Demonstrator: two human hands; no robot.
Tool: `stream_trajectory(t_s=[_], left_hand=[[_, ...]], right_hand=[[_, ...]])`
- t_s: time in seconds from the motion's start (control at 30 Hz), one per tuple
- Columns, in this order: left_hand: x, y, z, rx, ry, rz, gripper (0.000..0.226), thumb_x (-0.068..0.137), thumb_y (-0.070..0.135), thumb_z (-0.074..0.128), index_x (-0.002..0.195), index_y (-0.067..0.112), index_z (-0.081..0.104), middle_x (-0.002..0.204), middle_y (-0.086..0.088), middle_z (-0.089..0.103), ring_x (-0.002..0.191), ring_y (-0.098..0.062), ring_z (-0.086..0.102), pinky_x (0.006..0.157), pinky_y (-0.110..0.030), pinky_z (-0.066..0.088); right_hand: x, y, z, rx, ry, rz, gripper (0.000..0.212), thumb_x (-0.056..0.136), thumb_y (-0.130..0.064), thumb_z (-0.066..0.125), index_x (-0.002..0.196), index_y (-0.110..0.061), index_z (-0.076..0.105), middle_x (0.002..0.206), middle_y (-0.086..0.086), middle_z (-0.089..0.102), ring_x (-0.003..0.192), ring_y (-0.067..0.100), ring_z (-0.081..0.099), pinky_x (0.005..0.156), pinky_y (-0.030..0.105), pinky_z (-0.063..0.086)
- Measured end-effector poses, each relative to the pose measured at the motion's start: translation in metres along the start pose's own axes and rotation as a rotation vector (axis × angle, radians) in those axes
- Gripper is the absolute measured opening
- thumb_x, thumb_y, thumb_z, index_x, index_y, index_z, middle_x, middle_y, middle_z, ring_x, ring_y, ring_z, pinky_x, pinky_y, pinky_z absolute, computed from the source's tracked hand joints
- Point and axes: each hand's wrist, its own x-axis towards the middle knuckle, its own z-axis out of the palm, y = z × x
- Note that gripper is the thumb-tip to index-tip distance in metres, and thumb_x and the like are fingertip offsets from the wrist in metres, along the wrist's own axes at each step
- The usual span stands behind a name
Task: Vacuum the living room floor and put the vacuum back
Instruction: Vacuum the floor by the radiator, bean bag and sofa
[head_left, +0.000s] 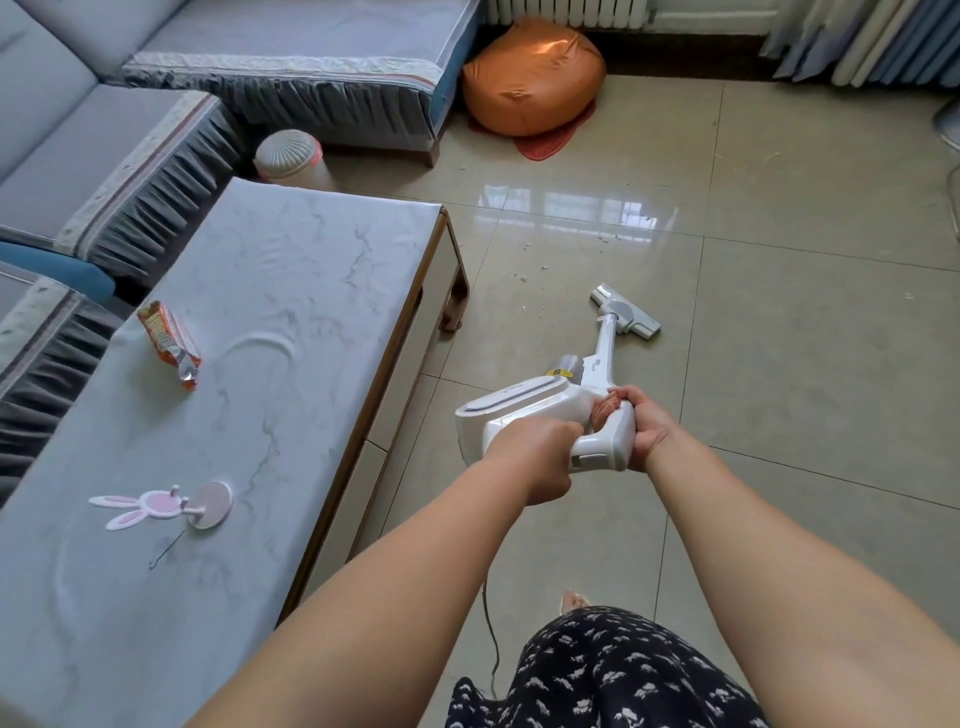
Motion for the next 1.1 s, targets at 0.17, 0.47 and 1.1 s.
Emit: stream_trajectory(t_s=[0.17, 0.47, 1.1], left_hand=[[-0.054, -0.021, 0.016, 0.003, 0.022, -0.037, 0.018, 0.081, 0.012, 0.056, 0.094, 0.023, 0.055, 0.098, -0.003, 0.064, 0.094, -0.027, 0.059, 0.066, -0.028, 0.037], [-0.176, -0.039, 0.073, -0.012, 0.024, -0.075, 0.018, 0.082, 0.014, 0.056, 0.097, 0.023, 0.057, 0.099, -0.004, 0.065, 0.094, -0.027, 0.059, 0.067, -0.029, 0.039], [-0.337, -0.006, 0.183, -0.013, 0.057, -0.064, 0.020, 0.082, 0.017, 0.058, 0.102, 0.021, 0.058, 0.098, -0.004, 0.065, 0.090, -0.027, 0.059, 0.074, -0.033, 0.050]], right_hand=[[-0.002, 0.059, -0.002, -0.060, 0.074, 0.024, 0.019, 0.052, 0.003, 0.061, 0.046, -0.007, 0.046, 0.045, -0.002, 0.045, 0.035, 0.009, 0.046, 0.038, 0.019, 0.045], [-0.013, 0.180, -0.051, -0.092, 0.125, 0.047, 0.021, 0.067, -0.007, 0.054, 0.048, -0.009, 0.046, 0.045, -0.003, 0.045, 0.036, 0.010, 0.045, 0.041, 0.017, 0.045], [-0.081, 0.325, -0.156, -0.082, 0.180, 0.019, 0.023, 0.070, -0.009, 0.058, 0.050, -0.006, 0.046, 0.044, 0.000, 0.047, 0.032, 0.011, 0.047, 0.038, 0.017, 0.045]])
